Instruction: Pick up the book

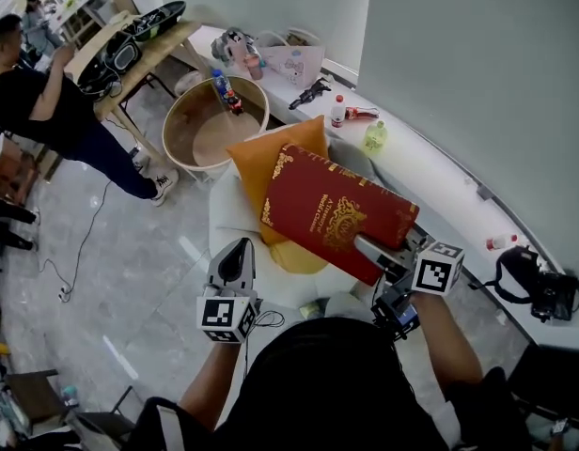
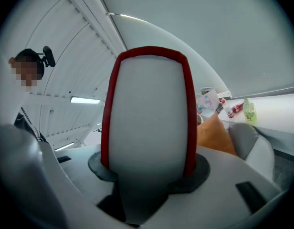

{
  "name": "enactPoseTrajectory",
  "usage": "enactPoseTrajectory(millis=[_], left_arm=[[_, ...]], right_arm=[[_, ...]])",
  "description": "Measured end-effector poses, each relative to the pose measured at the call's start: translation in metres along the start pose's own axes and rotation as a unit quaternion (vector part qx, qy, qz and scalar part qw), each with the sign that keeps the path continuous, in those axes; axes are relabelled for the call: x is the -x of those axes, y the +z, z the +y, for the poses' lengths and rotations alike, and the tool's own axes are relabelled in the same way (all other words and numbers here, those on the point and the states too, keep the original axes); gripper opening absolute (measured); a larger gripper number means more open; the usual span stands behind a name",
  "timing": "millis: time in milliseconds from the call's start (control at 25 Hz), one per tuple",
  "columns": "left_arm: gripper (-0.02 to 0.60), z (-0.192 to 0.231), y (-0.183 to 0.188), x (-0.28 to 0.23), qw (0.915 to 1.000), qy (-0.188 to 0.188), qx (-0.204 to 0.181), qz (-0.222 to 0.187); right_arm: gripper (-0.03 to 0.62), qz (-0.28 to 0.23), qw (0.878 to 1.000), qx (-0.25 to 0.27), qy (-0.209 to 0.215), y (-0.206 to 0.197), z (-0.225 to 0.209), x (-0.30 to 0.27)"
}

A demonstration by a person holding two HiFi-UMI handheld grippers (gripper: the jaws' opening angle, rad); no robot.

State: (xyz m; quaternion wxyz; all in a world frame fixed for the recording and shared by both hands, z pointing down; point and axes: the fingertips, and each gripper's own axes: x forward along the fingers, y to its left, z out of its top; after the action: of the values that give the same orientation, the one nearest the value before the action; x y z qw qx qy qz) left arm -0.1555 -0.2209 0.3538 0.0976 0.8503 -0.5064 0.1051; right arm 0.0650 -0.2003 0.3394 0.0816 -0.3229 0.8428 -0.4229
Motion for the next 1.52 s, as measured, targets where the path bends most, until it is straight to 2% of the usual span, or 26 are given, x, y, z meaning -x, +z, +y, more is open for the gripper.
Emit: enactPoseTrajectory(millis=[320, 760, 1240, 1400, 1520], left_arm=[[0.006, -0.023, 0.019, 0.026, 0.9996, 0.017, 0.004, -0.021], [0.006, -0.120, 0.014, 0.078, 0.9991, 0.020, 0.007, -0.036], [0.006, -0.227, -0.017, 0.168, 0.9984, 0.035, 0.011, -0.043], [0.006, -0.242, -0.037, 0.196, 0.9985, 0.038, 0.013, -0.036], [0.006, -0.246, -0.033, 0.207, 0.9985, 0.039, 0.012, -0.037]], right_arm=[[0.247, -0.027, 0.999, -0.008, 0.022, 0.005, 0.018, 0.021], [0.247, -0.044, 0.998, -0.019, 0.036, -0.023, 0.043, 0.119], [0.247, -0.090, 0.994, -0.029, 0.052, -0.060, 0.076, 0.240], [0.247, -0.100, 0.994, -0.016, 0.051, -0.073, 0.096, 0.264], [0.247, -0.106, 0.992, -0.028, 0.056, -0.075, 0.109, 0.273]])
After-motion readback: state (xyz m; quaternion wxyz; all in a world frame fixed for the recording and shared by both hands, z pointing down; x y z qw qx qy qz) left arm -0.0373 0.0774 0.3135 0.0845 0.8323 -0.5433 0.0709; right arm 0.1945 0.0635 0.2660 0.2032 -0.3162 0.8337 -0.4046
